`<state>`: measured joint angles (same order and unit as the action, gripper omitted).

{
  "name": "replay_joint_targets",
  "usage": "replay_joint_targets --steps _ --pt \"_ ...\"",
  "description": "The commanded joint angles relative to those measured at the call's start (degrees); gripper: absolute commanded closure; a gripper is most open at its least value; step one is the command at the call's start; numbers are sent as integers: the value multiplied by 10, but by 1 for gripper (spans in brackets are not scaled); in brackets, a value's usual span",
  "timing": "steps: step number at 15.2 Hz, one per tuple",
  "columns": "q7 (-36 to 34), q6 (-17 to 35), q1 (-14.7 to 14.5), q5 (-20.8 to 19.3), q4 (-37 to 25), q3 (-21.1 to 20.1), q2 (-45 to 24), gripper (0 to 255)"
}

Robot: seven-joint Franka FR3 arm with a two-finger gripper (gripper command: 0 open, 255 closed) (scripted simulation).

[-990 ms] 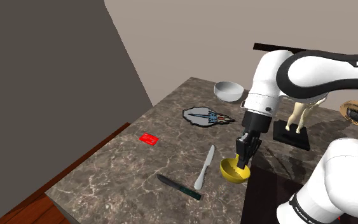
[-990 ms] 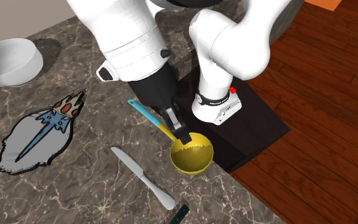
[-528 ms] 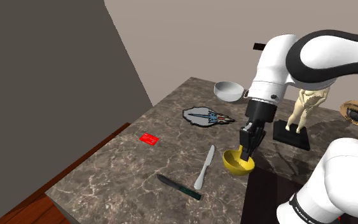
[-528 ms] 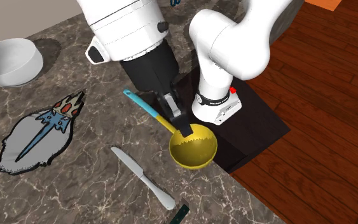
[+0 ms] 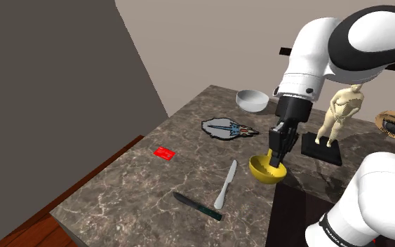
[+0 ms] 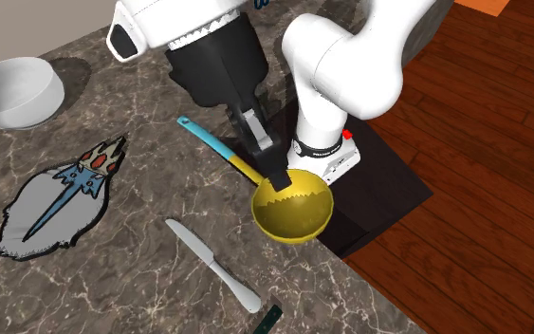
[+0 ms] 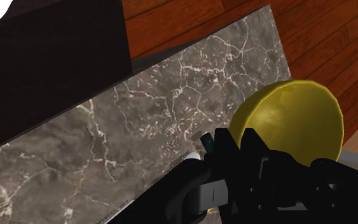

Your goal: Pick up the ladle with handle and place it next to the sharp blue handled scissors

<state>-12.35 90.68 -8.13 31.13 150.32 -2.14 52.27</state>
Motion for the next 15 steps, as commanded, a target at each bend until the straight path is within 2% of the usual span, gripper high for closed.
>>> replay_joint_targets --steps 1,15 --pt "-6 -15 0 -3 -18 4 -3 255" --pt "-51 -96 -4 -10 -135 16 -27 255"
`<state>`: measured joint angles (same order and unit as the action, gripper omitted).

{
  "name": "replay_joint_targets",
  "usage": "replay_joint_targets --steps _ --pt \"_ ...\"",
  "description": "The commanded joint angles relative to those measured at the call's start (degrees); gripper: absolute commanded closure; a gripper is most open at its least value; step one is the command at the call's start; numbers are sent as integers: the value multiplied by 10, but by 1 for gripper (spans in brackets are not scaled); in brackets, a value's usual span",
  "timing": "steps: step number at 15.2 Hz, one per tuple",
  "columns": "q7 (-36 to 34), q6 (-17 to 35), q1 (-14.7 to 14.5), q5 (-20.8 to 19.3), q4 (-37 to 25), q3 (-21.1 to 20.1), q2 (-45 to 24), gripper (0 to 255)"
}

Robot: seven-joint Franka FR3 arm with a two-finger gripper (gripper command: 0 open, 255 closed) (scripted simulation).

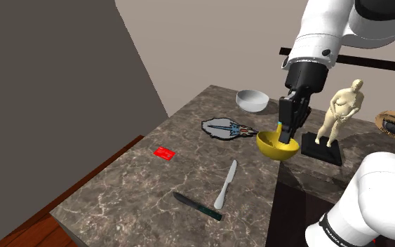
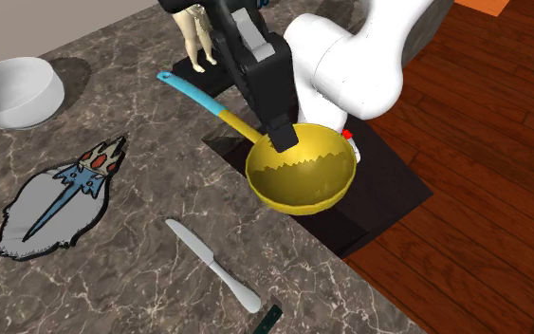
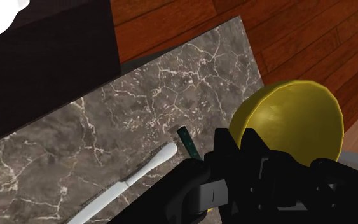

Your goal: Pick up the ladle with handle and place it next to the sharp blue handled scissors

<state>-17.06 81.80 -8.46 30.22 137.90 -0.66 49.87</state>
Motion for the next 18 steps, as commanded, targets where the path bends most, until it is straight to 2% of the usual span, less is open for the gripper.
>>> replay_joint_targets --steps 1,9,18 --pt "-4 -8 0 -1 -12 2 -3 255" --pt "66 -101 31 -99 2 111 64 255" --pt "157 -191 51 -230 -36 241 89 255"
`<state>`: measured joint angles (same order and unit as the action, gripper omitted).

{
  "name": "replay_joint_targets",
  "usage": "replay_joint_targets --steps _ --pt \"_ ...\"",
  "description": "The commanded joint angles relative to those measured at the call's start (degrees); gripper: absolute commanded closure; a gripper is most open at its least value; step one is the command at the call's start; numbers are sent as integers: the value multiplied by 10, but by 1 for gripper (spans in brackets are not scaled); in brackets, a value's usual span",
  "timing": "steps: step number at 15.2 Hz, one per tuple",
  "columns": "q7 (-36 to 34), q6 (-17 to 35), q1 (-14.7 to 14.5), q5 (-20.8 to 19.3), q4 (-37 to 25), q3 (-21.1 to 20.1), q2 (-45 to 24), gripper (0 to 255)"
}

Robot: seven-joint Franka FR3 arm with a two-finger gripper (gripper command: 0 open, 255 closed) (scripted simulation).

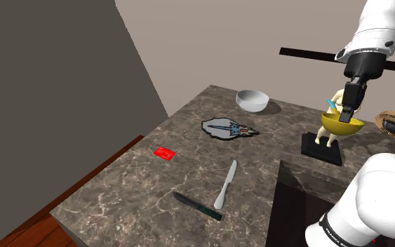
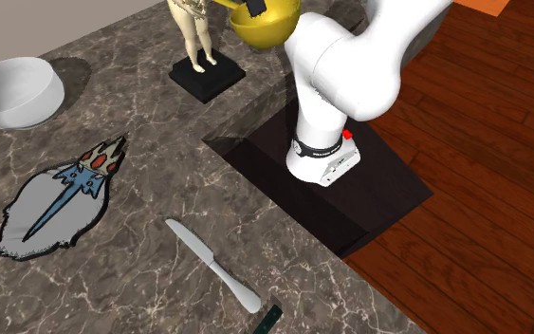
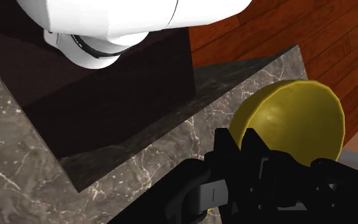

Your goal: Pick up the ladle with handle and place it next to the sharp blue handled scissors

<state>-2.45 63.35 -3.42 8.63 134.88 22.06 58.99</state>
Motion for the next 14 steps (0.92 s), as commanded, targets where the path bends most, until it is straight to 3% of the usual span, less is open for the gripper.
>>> replay_joint_targets --steps 1,8,14 --pt "22 -15 0 -29 -14 28 -2 255" --pt "102 -70 -12 -134 -83 128 -13 255" --pt "177 -110 -44 -220 -165 214 -34 255"
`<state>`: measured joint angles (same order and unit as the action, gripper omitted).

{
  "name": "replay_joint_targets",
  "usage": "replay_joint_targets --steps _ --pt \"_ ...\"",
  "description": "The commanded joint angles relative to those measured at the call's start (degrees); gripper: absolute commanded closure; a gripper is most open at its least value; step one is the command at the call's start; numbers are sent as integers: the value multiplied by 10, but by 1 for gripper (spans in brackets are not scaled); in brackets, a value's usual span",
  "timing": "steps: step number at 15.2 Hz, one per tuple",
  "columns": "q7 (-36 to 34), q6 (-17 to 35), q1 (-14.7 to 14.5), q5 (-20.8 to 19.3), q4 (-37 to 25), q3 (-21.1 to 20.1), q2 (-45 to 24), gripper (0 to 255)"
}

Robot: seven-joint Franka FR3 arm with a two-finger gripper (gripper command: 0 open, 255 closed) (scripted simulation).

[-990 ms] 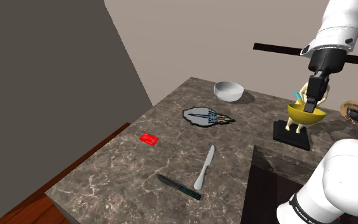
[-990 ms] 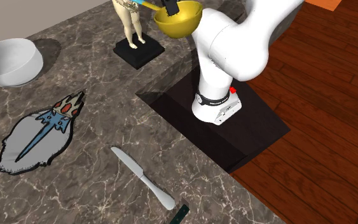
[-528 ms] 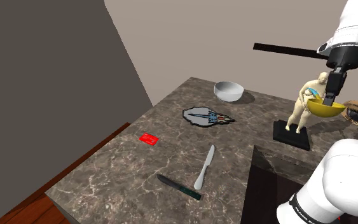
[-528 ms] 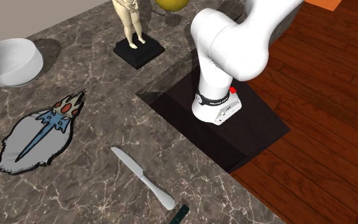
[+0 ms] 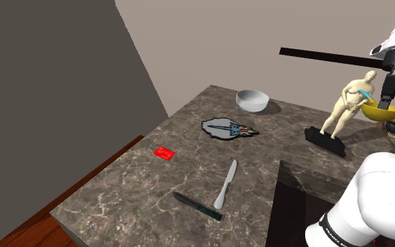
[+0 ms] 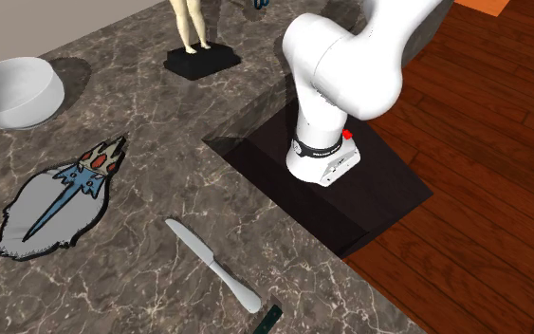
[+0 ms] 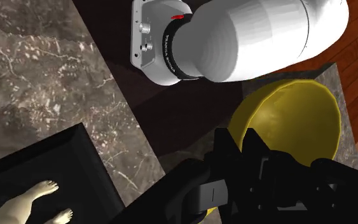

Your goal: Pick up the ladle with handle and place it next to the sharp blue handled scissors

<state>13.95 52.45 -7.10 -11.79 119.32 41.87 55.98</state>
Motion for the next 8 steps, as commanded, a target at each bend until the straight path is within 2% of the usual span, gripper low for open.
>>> replay_joint_targets --steps 1,8 --pt "26 -7 -14 -30 -25 30 -8 255" --pt "124 -47 -83 -127 -151 136 -40 255"
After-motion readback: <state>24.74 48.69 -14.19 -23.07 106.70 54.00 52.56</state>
